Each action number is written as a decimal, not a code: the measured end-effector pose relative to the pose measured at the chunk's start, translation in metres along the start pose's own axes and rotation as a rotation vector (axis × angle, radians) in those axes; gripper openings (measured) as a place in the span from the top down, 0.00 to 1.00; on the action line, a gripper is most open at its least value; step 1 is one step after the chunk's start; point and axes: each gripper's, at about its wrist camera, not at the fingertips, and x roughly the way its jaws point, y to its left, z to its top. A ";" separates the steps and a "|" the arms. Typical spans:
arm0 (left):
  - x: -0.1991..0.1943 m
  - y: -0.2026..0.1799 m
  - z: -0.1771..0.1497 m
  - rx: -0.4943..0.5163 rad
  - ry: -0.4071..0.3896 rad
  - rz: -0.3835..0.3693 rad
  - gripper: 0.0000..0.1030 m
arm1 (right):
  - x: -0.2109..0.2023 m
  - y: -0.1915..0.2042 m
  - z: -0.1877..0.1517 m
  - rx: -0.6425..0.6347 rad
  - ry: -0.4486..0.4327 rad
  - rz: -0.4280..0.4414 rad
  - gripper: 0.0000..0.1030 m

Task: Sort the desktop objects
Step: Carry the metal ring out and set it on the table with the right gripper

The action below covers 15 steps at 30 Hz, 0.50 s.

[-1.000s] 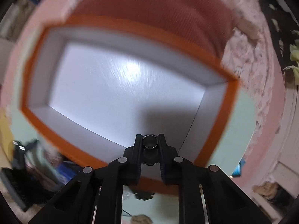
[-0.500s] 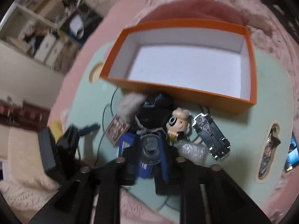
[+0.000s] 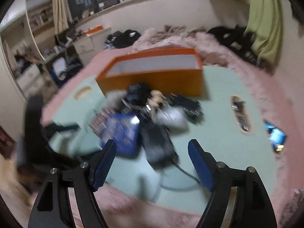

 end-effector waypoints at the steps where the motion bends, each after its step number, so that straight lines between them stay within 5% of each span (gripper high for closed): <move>1: 0.000 -0.001 0.000 -0.001 0.000 0.001 0.00 | 0.003 0.001 -0.009 -0.033 0.003 -0.029 0.24; 5: -0.001 -0.001 -0.001 -0.005 -0.003 0.006 0.00 | 0.036 0.011 -0.037 -0.124 0.121 -0.093 0.15; 12: -0.004 0.000 -0.004 -0.010 -0.010 0.007 0.00 | 0.036 0.003 -0.041 -0.106 0.083 -0.048 0.13; 15: -0.004 0.002 -0.004 -0.015 -0.010 0.010 0.00 | 0.013 -0.008 -0.041 -0.060 -0.011 -0.064 0.13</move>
